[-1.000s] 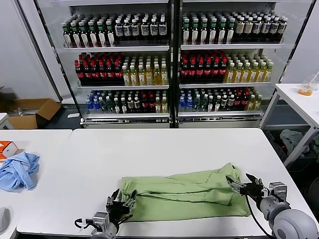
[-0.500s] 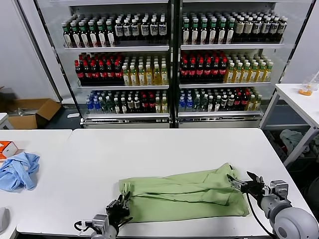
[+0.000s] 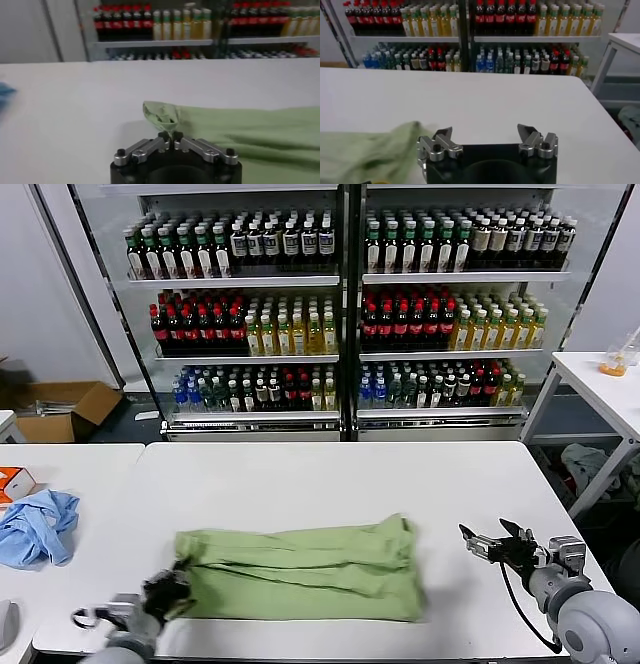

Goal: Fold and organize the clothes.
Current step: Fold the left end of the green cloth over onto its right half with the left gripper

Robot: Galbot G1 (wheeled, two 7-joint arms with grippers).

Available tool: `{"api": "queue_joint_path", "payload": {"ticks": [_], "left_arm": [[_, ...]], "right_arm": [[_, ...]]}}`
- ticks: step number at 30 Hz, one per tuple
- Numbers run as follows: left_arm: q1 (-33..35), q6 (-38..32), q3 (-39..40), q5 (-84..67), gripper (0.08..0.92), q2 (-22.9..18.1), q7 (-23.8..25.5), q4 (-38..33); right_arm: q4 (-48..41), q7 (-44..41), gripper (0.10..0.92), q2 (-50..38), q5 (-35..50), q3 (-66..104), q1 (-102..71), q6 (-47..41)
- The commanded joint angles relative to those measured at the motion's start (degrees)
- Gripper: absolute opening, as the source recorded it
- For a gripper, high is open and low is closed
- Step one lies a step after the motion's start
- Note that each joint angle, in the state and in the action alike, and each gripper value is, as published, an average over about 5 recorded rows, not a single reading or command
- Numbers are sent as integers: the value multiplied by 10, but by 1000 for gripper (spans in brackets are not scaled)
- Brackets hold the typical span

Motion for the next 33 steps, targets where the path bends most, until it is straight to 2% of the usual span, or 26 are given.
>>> {"api": "queue_joint_path", "payload": {"ticks": [1, 4, 7, 10, 14, 19, 26, 33], "left_arm": [[-4, 38, -176, -340, 95, 43, 16, -68], [-1, 45, -129, -419, 95, -8, 18, -147], [-1, 46, -51, -457, 95, -64, 24, -197], [-13, 42, 28, -460, 95, -111, 28, -206], [-40, 35, 113, -438, 95, -152, 27, -179], [-85, 29, 191, -395, 95, -182, 23, -114], [-147, 23, 249, -358, 95, -207, 8, -18], [-154, 49, 274, -306, 101, -198, 32, -8]], "right_arm": [[4, -1, 823, -4, 4, 0, 4, 0], [4, -1, 823, -5, 4, -1, 5, 0], [3, -1, 823, -7, 3, -3, 7, 0], [3, -1, 823, -8, 3, -5, 9, 0], [3, -2, 823, -12, 4, -6, 12, 1], [-1, -3, 823, -13, 4, -12, 20, 1], [-7, -4, 823, -12, 4, -22, 35, 2], [-17, -5, 823, -16, 12, -23, 48, 2]]}}
